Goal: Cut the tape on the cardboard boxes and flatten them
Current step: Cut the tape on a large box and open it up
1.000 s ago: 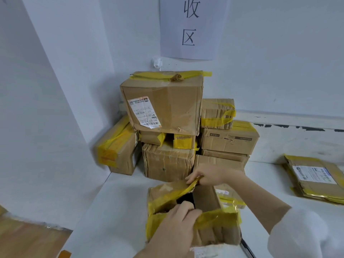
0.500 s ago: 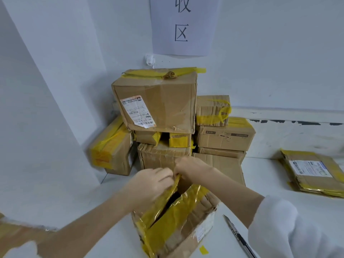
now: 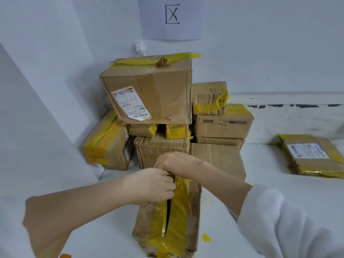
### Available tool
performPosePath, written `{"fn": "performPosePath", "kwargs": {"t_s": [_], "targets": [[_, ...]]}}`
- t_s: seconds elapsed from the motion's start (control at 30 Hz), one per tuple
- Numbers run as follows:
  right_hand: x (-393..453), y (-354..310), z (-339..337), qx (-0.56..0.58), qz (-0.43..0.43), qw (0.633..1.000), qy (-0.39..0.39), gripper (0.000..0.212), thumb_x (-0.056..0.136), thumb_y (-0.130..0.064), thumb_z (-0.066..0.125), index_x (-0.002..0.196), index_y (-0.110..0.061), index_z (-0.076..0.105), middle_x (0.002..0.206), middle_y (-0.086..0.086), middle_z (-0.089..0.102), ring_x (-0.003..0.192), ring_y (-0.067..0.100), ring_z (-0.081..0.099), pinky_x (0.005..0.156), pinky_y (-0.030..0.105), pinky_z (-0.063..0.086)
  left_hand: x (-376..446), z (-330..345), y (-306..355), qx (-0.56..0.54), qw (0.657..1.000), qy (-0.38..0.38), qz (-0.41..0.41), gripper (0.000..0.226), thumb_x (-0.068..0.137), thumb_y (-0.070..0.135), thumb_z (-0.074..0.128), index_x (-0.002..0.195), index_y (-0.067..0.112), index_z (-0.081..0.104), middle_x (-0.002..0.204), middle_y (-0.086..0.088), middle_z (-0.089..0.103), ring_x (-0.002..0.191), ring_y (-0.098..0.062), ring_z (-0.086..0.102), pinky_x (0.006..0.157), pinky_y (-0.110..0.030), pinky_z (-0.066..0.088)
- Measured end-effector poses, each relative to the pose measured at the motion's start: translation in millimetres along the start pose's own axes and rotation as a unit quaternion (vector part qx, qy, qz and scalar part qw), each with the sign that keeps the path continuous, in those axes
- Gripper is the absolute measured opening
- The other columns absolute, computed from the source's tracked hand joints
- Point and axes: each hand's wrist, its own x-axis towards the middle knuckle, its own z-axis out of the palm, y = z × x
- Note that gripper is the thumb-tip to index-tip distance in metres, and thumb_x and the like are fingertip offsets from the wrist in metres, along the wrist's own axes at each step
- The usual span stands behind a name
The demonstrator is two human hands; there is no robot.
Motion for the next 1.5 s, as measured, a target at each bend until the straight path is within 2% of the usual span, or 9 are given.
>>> {"fn": "performPosePath", "kwargs": {"t_s": [0.2, 0.3, 0.4, 0.53, 0.7, 0.93, 1.17, 1.33, 1.5], "targets": [[-17.9, 6.5, -4.1, 0.005, 0.059, 0.998, 0.038, 0.076, 0.09, -0.003, 0.054, 0.151, -0.022, 0.013, 0.159, 0.003, 0.006, 0.145, 0.02, 0.009, 0.118, 0.035, 0.016, 5.0, -9.0, -13.2, -0.044, 0.999, -0.023, -0.009, 0.052, 0.045, 0.048, 0.083, 0.093, 0.035, 0.068, 0.08, 0.016, 0.061, 0.076, -0.003, 0.059, 0.079, -0.018, 0.049], [-61.7, 31.8, -0.3, 0.138, 0.158, 0.962, 0.175, 0.068, 0.086, -0.01, 0.064, 0.145, -0.021, 0.033, 0.151, 0.005, 0.032, 0.137, 0.021, 0.03, 0.112, 0.035, 0.028, 2.3, -2.4, -11.7, -0.122, 0.986, -0.093, -0.066, 0.073, 0.067, 0.052, 0.073, 0.128, 0.02, 0.047, 0.109, 0.004, 0.052, 0.103, -0.015, 0.046, 0.086, -0.027, 0.032], [-131.2, 49.7, 53.9, 0.218, 0.39, 0.832, 0.328, 0.026, 0.09, -0.003, 0.054, 0.115, -0.005, 0.062, 0.109, 0.012, 0.059, 0.106, 0.031, 0.054, 0.082, 0.039, 0.045, 1.9, 1.3, 4.1, -0.22, 0.953, -0.131, -0.164, 0.083, 0.072, 0.066, 0.06, 0.138, 0.022, 0.036, 0.119, 0.006, 0.046, 0.111, -0.012, 0.039, 0.085, -0.026, 0.023], [-190.2, 26.3, 159.9, 0.238, 0.565, 0.79, 0.03, 0.033, 0.099, -0.031, 0.041, 0.126, -0.014, 0.051, 0.12, 0.006, 0.052, 0.117, 0.024, 0.048, 0.09, 0.032, 0.043, 20.4, 6.0, 37.3, -0.313, 0.891, -0.093, -0.315, 0.091, 0.077, 0.074, 0.046, 0.148, 0.025, 0.019, 0.142, 0.009, 0.033, 0.131, -0.01, 0.03, 0.101, -0.024, 0.022], [-189.9, -1.6, 214.0, 0.234, 0.562, 0.792, -0.041, 0.048, 0.091, -0.06, 0.04, 0.118, -0.02, 0.046, 0.117, -0.003, 0.044, 0.115, 0.016, 0.043, 0.082, 0.025, 0.043, 42.6, -2.6, 67.3, -0.313, 0.832, 0.0, -0.458, 0.085, 0.071, 0.082, 0.029, 0.14, 0.033, 0.026, 0.122, 0.021, 0.036, 0.117, -0.003, 0.04, 0.085, -0.016, 0.029], [-177.4, -8.3, 221.4, 0.22, 0.549, 0.805, -0.034, 0.029, 0.099, -0.043, 0.038, 0.111, -0.017, 0.045, 0.115, -0.002, 0.049, 0.115, 0.014, 0.047, 0.08, 0.021, 0.04, 46.4, -2.2, 77.6, -0.241, 0.845, 0.135, -0.458, 0.078, 0.087, 0.071, 0.018, 0.089, 0.009, 0.066, 0.088, -0.001, 0.061, 0.087, -0.012, 0.049, 0.054, -0.03, 0.048], [-195.1, -13.9, 211.7, 0.396, 0.564, 0.724, 0.044, 0.026, 0.1, -0.042, 0.033, 0.094, -0.018, 0.029, 0.069, -0.006, 0.05, 0.065, 0.019, 0.049, 0.055, 0.029, 0.034, 36.7, 17.1, 87.1, -0.198, 0.841, 0.197, -0.464, 0.071, 0.091, 0.065, 0.019, 0.095, 0.006, 0.059, 0.102, -0.008, 0.057, 0.093, -0.02, 0.046, 0.072, -0.04, 0.05], [-184.1, -7.1, 150.0, 0.571, 0.452, 0.663, 0.174, 0.002, 0.101, -0.023, 0.035, 0.1, -0.023, 0.037, 0.071, -0.001, 0.053, 0.051, 0.008, 0.049, 0.047, 0.018, 0.038, 41.2, 19.5, 90.3, -0.172, 0.849, 0.222, -0.447, 0.063, 0.09, 0.062, 0.026, 0.092, 0.009, 0.059, 0.1, -0.002, 0.043, 0.087, -0.022, 0.045, 0.072, -0.032, 0.035], [-160.7, 9.2, 88.1, 0.503, 0.387, 0.74, 0.224, 0.01, 0.1, -0.022, 0.04, 0.101, -0.029, 0.047, 0.077, -0.001, 0.063, 0.038, 0.001, 0.045, 0.047, 0.017, 0.037, 43.2, 19.0, 93.3, -0.19, 0.834, 0.241, -0.458, 0.053, 0.088, 0.061, 0.029, 0.098, 0.014, 0.051, 0.108, -0.008, 0.041, 0.093, -0.021, 0.045, 0.084, -0.037, 0.045]]}}
